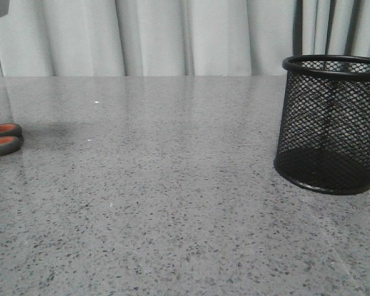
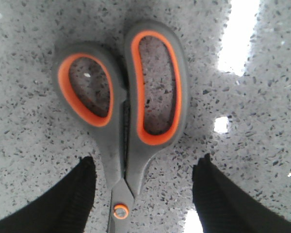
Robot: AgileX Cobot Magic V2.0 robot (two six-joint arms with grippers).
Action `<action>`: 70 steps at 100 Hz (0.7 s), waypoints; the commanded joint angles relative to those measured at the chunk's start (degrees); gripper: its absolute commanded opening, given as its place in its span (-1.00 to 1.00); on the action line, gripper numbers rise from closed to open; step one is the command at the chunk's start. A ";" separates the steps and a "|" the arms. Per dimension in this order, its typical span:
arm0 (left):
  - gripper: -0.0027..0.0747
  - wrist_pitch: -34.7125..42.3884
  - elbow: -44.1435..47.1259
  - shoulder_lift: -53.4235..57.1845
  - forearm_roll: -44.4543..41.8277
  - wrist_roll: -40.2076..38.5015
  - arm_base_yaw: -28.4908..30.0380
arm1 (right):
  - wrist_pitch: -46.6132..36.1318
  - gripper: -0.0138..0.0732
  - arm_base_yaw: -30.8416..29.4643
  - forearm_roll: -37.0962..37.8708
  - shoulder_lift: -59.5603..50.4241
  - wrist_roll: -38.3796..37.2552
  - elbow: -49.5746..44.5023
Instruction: Put scissors into bucket
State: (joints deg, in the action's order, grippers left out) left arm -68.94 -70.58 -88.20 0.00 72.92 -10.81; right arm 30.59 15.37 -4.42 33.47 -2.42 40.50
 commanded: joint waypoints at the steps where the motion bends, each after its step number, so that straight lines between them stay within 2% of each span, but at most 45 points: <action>1: 0.13 0.90 -1.69 0.84 0.72 0.58 0.12 | -3.70 0.39 0.03 0.86 0.56 0.61 1.95; 29: 0.13 2.50 -1.69 -1.17 0.56 0.66 3.24 | -3.41 0.39 0.03 2.00 0.69 0.61 1.95; 44: 0.13 3.06 -1.69 -1.17 4.96 0.91 5.97 | -3.27 0.39 0.03 2.15 0.69 0.61 1.95; 60: 0.13 3.28 -1.69 -1.25 9.89 6.93 6.08 | -3.27 0.39 0.03 2.45 1.30 0.61 1.95; 70: 0.13 3.28 -1.69 -1.71 9.90 7.28 6.08 | -3.15 0.39 0.03 2.45 2.01 0.61 1.95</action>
State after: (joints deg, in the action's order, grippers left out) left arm -66.39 -70.68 -91.38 8.13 79.12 -4.85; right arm 30.96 15.37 -2.65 34.55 -2.42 40.50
